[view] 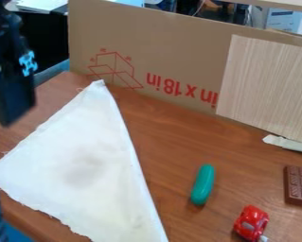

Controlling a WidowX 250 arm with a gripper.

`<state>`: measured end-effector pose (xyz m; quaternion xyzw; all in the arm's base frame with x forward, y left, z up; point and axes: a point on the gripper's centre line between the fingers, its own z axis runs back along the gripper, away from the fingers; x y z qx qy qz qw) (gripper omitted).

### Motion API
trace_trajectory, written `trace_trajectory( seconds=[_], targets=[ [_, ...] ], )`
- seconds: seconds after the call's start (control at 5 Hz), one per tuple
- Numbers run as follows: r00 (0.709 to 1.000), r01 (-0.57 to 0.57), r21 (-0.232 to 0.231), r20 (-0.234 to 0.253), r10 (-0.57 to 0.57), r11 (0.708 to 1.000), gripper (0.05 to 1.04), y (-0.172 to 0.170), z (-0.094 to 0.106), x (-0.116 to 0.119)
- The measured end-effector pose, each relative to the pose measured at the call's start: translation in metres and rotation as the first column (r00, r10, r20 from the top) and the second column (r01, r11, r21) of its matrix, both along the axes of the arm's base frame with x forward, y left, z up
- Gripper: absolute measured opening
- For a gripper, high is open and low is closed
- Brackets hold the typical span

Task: Unfold the cloth from top to bottom

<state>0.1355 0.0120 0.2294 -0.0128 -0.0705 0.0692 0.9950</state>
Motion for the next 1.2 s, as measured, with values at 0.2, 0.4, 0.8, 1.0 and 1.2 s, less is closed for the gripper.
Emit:
trace_trajectory(
  seconds=[0.2,0.4,0.8,1.0,1.2],
  targets=[
    [0.996,-0.085,0.007,0.011,0.085,0.996,1.0,0.024,-0.011,0.023],
    [0.988,-0.154,0.004,0.023,0.154,0.988,1.0,0.05,-0.025,0.043],
    [0.958,-0.284,-0.007,0.049,0.284,0.959,1.0,0.102,-0.05,0.086],
    [0.928,-0.355,-0.025,0.108,0.356,0.934,1.0,0.128,-0.062,0.109],
    [0.899,-0.405,-0.022,0.173,0.403,0.914,1.0,0.145,-0.072,0.132]
  ],
)
